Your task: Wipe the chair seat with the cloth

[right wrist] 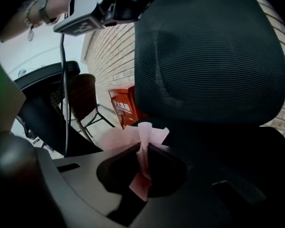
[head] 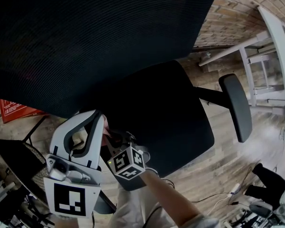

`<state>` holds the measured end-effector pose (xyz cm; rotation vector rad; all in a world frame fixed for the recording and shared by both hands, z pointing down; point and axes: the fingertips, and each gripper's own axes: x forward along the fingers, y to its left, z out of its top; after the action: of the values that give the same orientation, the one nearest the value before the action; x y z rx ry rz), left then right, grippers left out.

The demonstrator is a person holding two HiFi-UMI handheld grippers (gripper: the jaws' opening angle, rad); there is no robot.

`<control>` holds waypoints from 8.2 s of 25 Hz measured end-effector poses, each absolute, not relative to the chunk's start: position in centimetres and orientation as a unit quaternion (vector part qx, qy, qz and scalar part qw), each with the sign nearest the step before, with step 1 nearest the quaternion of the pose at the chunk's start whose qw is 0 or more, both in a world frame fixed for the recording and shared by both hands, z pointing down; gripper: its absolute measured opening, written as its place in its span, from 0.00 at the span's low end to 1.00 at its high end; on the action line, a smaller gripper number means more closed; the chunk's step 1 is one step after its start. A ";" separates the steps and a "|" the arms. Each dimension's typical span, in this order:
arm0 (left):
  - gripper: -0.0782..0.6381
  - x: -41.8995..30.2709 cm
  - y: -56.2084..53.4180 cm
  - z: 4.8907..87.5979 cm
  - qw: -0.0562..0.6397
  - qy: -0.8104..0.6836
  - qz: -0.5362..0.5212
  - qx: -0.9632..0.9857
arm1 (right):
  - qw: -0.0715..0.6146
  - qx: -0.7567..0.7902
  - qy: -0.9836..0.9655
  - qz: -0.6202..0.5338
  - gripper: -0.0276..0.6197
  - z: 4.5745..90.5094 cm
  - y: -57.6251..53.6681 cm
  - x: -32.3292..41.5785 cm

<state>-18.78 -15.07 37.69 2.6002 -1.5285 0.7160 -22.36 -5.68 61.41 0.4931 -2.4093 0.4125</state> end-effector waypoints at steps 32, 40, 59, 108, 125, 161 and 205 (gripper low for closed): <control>0.13 -8.5 -16.3 41.2 0.002 -0.375 0.244 0.894 | 0.385 0.488 -0.770 0.144 0.13 61.8 -18.8 10.2; 0.13 -6.0 -16.6 41.6 -0.008 -0.356 0.236 0.904 | 0.375 0.529 -0.743 0.165 0.13 61.3 -18.4 15.0; 0.13 -7.2 -15.9 42.4 -0.003 -0.371 0.233 0.899 | 0.360 0.395 -0.818 0.210 0.13 63.5 -7.4 -0.3; 0.13 -3.5 -13.2 42.7 -0.015 -0.339 0.236 0.911 | 0.423 0.467 -0.761 0.152 0.13 62.6 -7.6 14.8; 0.13 -2.0 -13.0 42.2 -0.019 -0.339 0.238 0.910 | 0.406 0.512 -0.738 0.168 0.13 61.9 -8.8 19.0; 0.13 -2.9 -8.9 42.5 -0.007 -0.372 0.241 0.897 | 0.412 0.091 -0.905 0.057 0.13 62.8 19.0 -3.9; 0.13 4.4 -6.4 38.5 -0.034 -0.316 0.244 0.916 | 0.388 0.523 -0.745 0.147 0.13 55.5 -0.2 25.1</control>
<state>4.44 -6.37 38.52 2.9435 -1.0149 0.7831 25.07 -0.16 55.52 1.3294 -1.8951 0.3731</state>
